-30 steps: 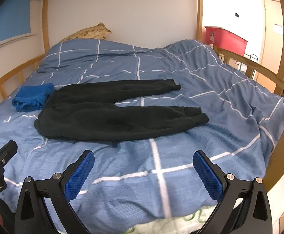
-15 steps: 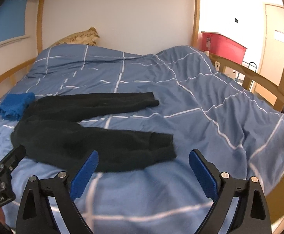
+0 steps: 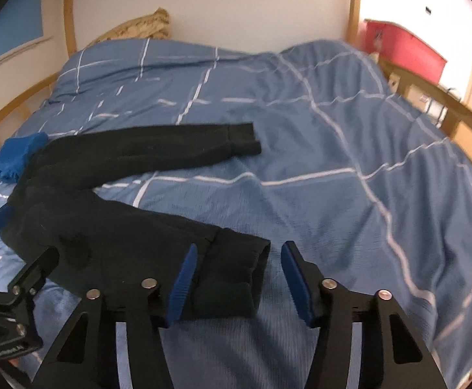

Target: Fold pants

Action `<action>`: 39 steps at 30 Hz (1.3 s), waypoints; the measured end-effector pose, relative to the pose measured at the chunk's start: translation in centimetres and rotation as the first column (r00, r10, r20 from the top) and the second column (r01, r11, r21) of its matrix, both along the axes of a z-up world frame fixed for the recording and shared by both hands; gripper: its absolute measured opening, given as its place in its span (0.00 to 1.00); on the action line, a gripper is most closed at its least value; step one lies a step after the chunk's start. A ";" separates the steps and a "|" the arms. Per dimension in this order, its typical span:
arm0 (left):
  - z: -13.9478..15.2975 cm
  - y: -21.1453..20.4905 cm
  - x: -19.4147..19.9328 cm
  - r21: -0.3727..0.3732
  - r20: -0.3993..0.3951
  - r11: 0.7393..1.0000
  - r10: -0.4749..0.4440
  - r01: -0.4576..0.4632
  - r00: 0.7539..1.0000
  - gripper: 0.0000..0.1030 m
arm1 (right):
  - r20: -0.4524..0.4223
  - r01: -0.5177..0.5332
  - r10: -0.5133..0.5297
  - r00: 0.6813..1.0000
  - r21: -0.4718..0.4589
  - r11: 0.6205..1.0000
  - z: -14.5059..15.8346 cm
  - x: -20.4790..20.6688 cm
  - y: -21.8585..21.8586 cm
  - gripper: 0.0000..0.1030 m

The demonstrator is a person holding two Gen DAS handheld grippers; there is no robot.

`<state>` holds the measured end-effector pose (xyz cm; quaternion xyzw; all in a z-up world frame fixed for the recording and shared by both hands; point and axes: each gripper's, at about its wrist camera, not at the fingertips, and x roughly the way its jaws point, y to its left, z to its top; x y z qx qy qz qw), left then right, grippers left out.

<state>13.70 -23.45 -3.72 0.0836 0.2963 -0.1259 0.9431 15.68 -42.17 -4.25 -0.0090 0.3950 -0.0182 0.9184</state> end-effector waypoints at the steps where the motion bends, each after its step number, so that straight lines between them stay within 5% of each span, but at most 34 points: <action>1: -0.2 -0.3 0.3 0.000 -0.007 1.000 -0.003 0.003 1.000 0.99 | -0.010 0.000 0.000 1.000 0.009 1.000 -0.4 0.3 -0.2 0.48; 6: -0.9 -1.0 1.9 0.007 -0.027 1.000 -0.005 0.006 1.000 0.99 | -0.072 0.003 0.001 0.997 0.066 0.998 -2.2 2.0 -1.2 0.38; 14: -1.1 -1.4 3.3 -0.003 -0.024 1.000 -0.003 0.003 1.000 0.99 | -0.129 0.028 -0.012 0.992 0.126 0.992 -4.2 3.2 -1.7 0.37; 17: -1.2 -1.8 3.7 -0.003 -0.032 1.000 -0.006 0.006 0.999 0.99 | -0.129 0.036 -0.014 0.992 0.166 0.985 -4.4 3.7 -1.9 0.31; 20: -1.2 -2.2 3.9 0.006 -0.028 1.000 -0.009 0.009 1.000 0.99 | -0.127 0.045 -0.021 0.992 0.189 0.981 -4.4 3.9 -2.2 0.11; 29: -1.1 -3.8 3.9 0.031 -0.012 0.999 -0.030 0.030 0.999 0.99 | 0.011 0.083 -0.085 0.996 0.135 0.987 -1.5 3.2 -2.6 0.06; 39: -1.3 -3.3 4.1 0.020 -0.022 1.000 -0.022 0.023 1.000 0.99 | -0.095 0.181 -0.176 0.980 0.040 0.983 -4.9 5.4 -3.3 0.05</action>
